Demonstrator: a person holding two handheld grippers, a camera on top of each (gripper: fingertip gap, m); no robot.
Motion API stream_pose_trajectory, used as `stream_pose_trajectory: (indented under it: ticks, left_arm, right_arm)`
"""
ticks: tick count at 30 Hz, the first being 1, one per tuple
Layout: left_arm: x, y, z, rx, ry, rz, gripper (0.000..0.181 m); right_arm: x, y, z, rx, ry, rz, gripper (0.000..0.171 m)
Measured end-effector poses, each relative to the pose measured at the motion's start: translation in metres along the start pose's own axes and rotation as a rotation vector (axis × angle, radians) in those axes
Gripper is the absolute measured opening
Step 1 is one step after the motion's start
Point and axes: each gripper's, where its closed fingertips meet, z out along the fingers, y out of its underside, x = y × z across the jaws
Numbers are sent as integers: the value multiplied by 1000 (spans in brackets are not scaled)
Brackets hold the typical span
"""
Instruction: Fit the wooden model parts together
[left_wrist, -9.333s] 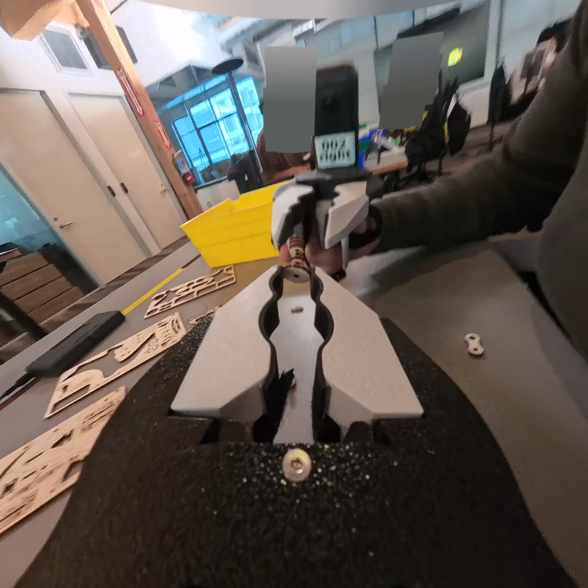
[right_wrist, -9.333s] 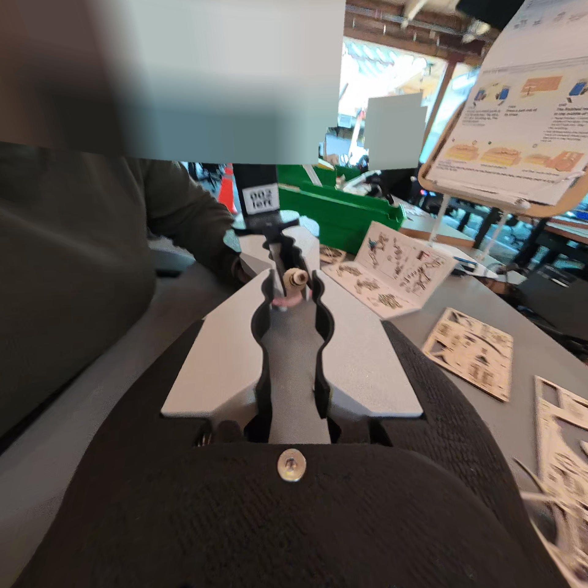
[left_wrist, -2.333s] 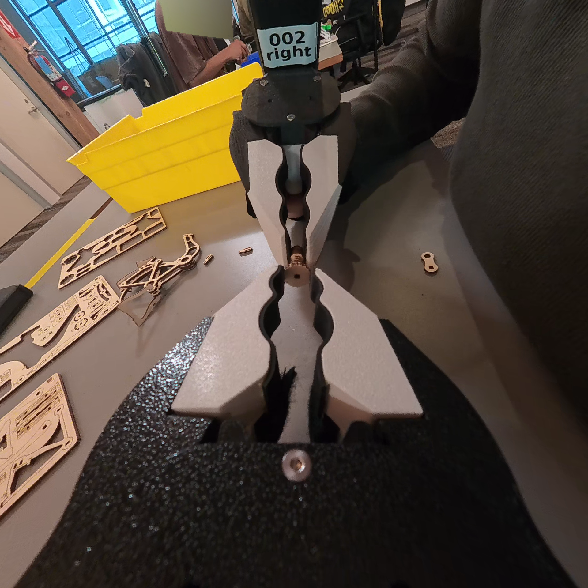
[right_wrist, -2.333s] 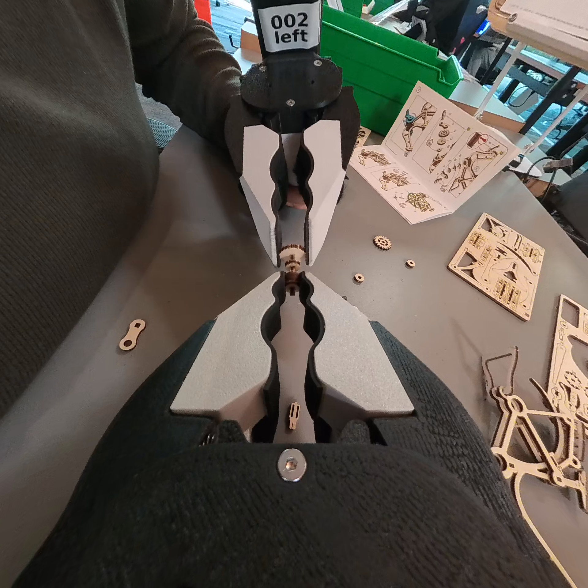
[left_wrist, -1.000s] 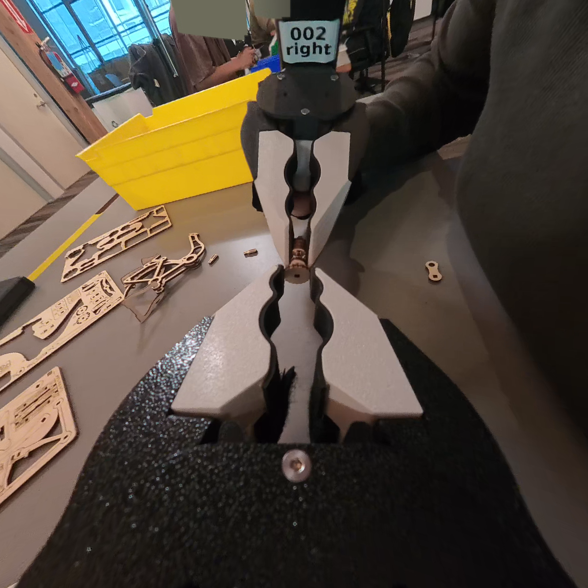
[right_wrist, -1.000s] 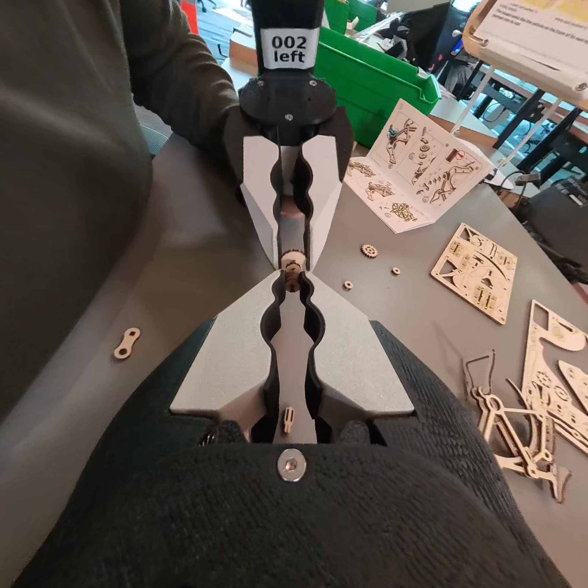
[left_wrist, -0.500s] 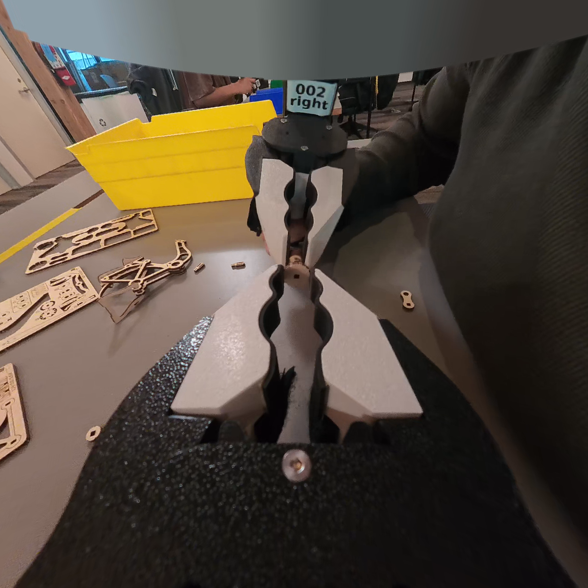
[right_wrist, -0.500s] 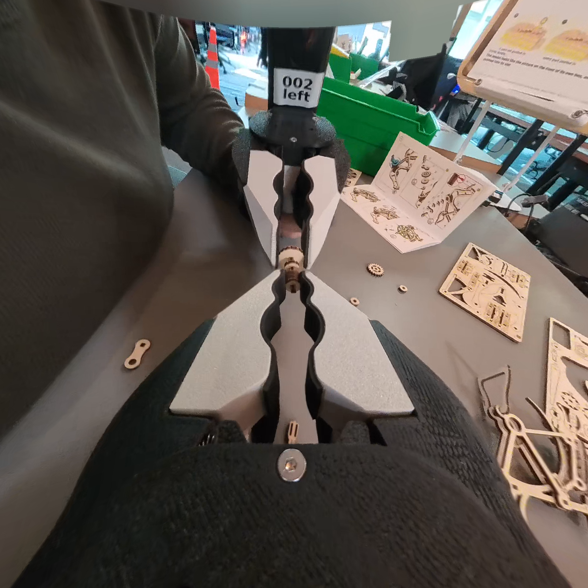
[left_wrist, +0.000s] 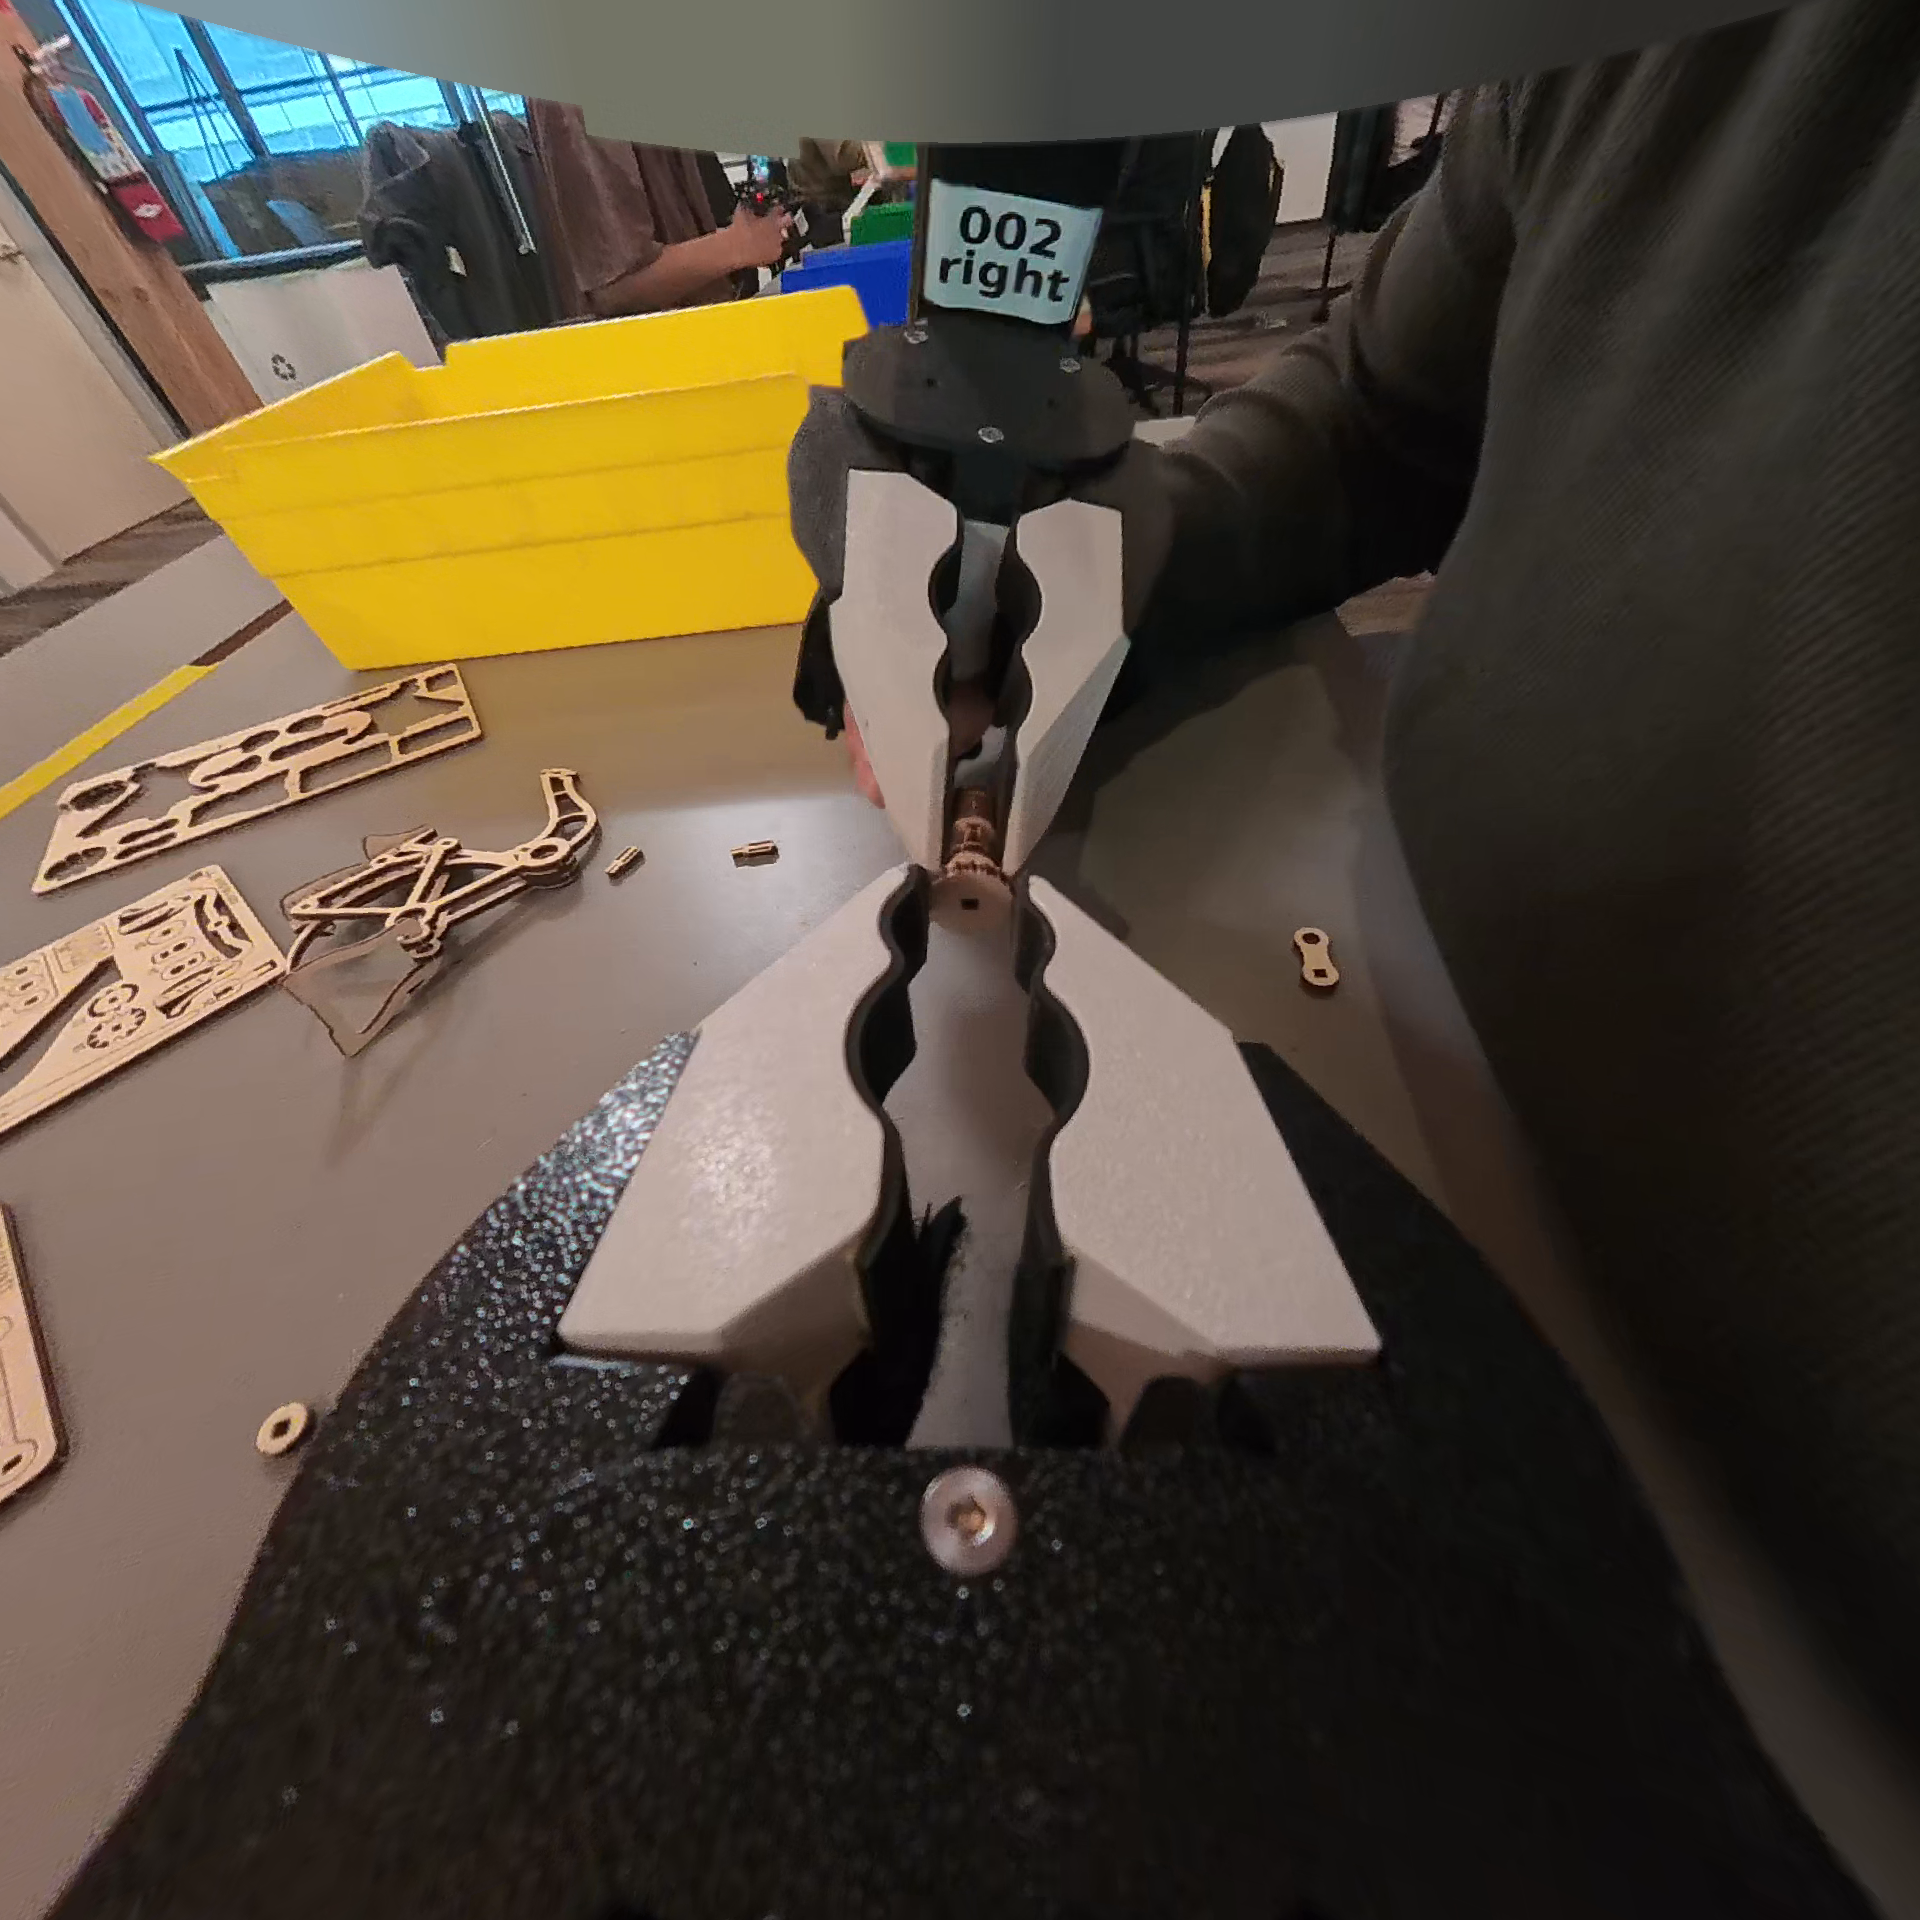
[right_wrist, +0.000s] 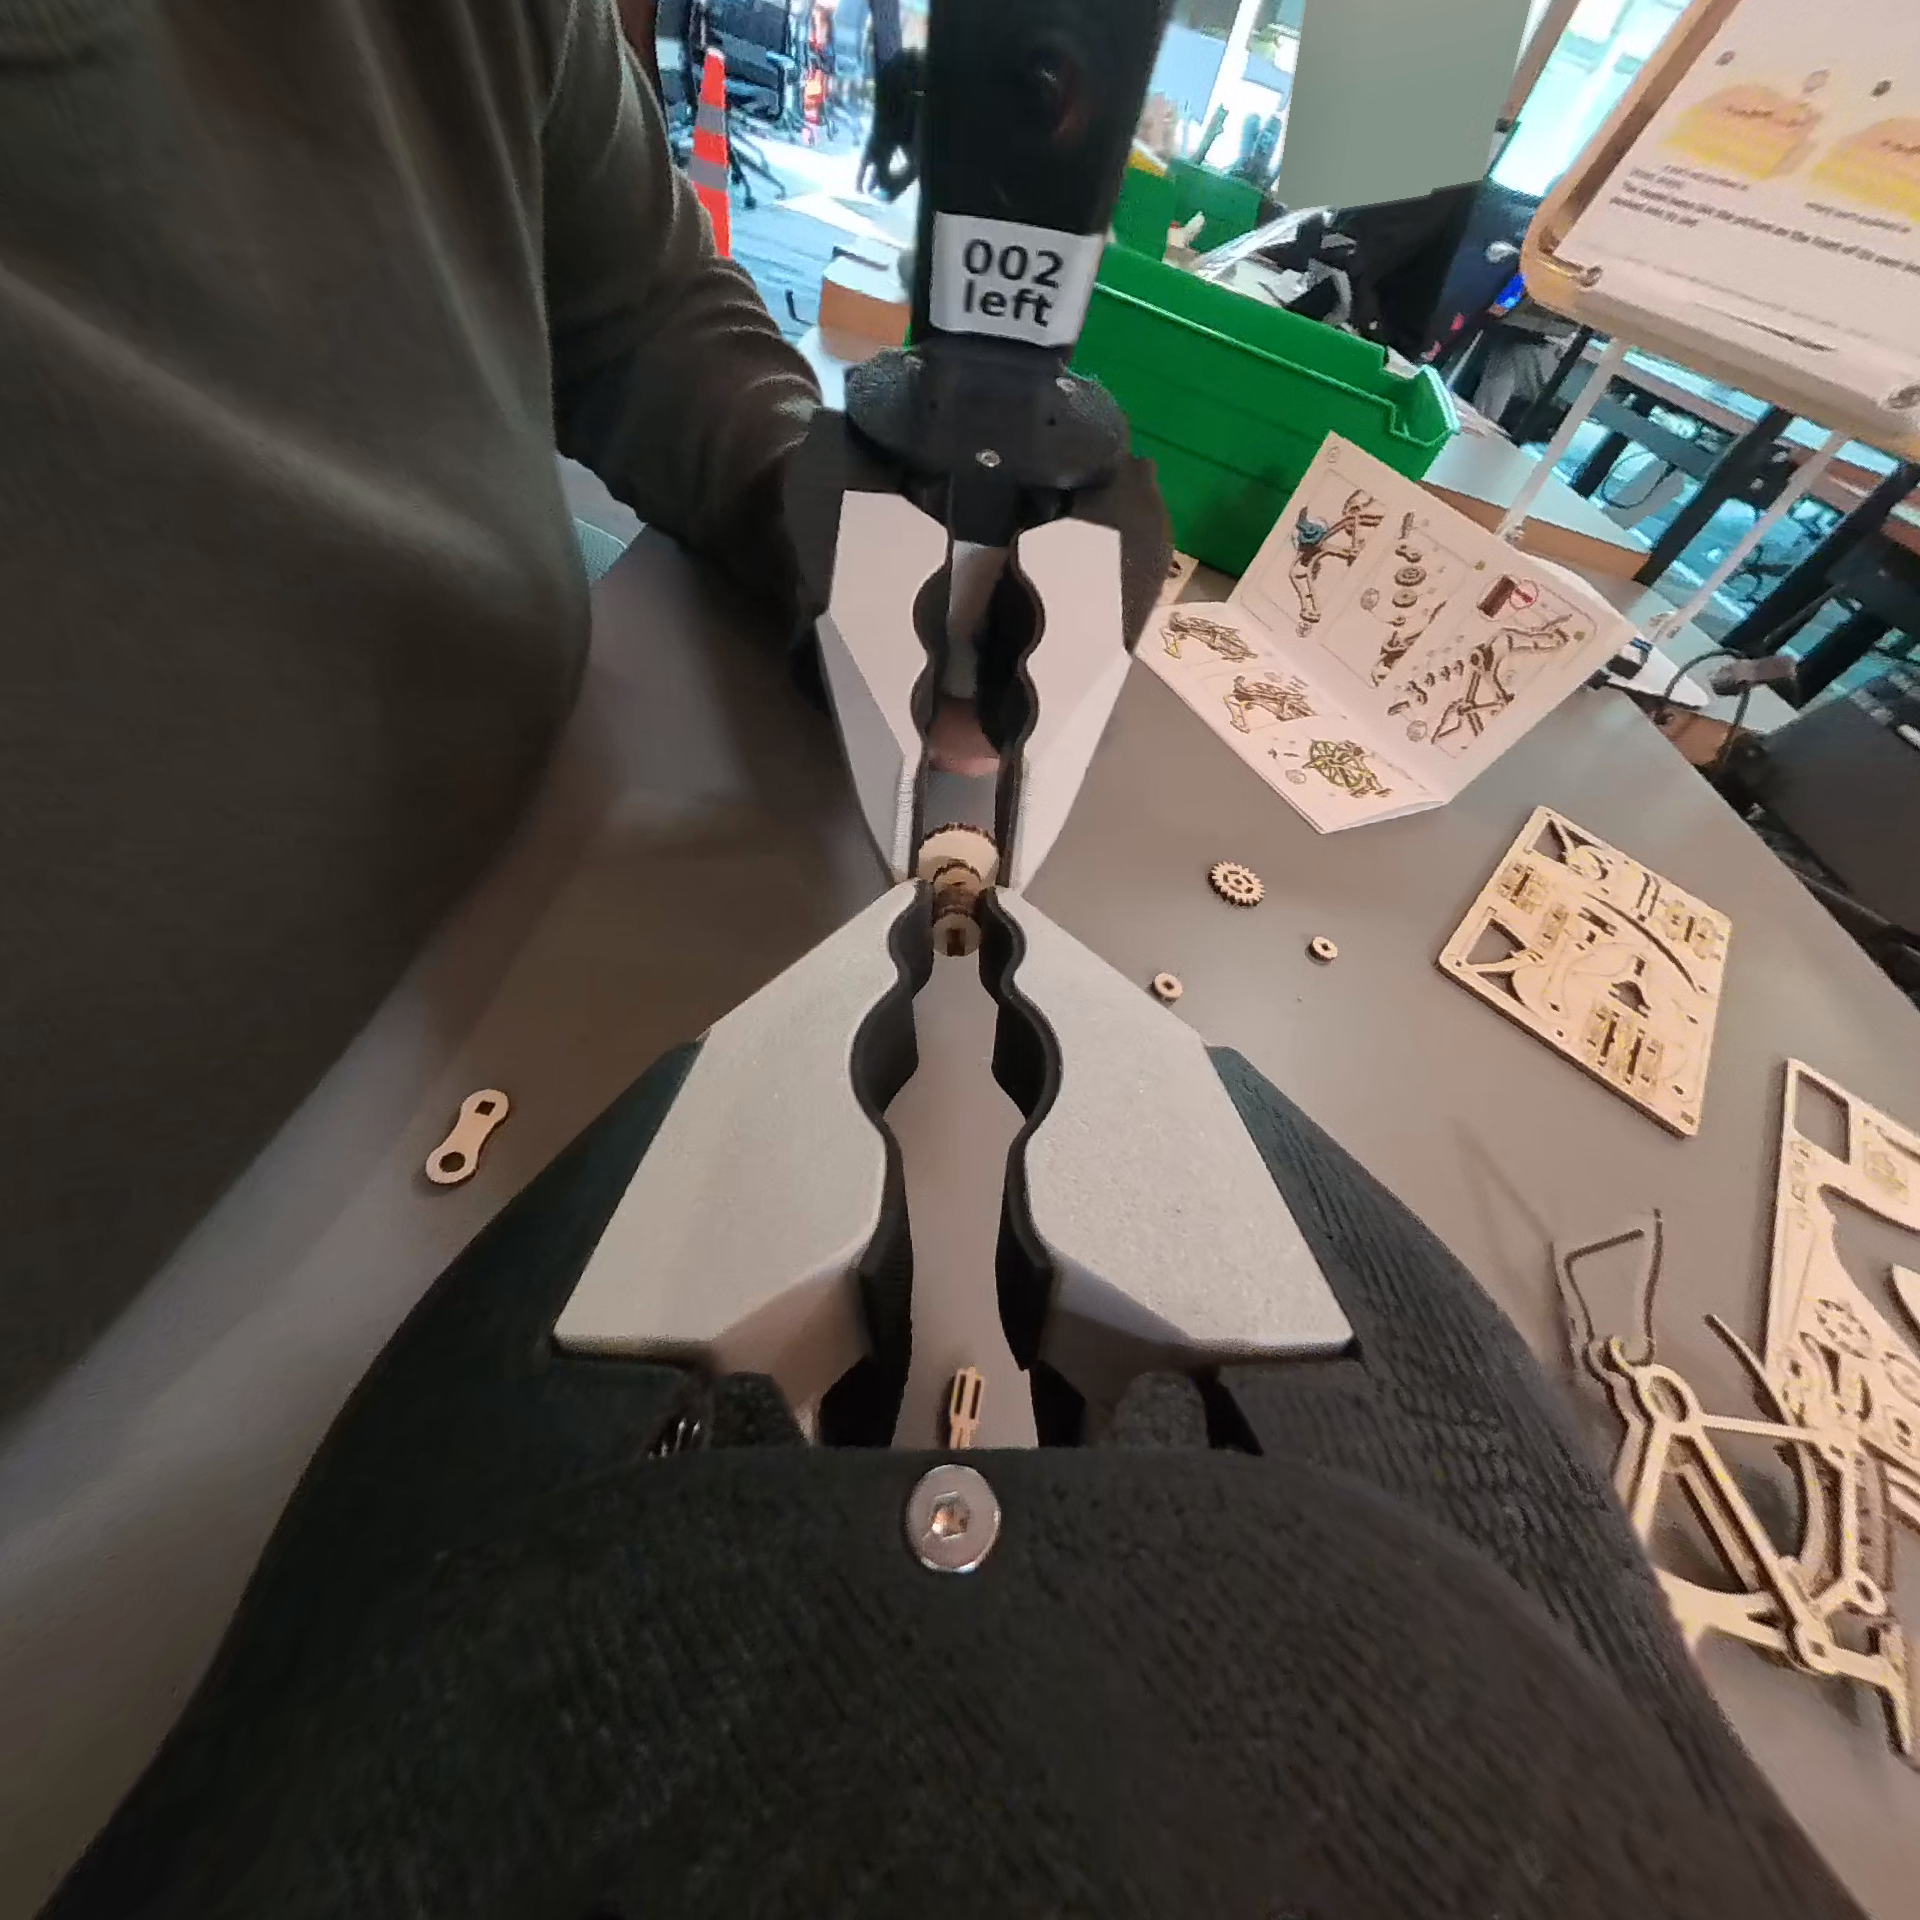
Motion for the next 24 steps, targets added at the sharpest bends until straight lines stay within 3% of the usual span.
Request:
stream_pose_trajectory:
  ticks: [24]
  left_arm:
    - [-1,8,1,-56,-16,-12,13]
  right_arm:
    - [-1,5,4,-32,18,-21,6]
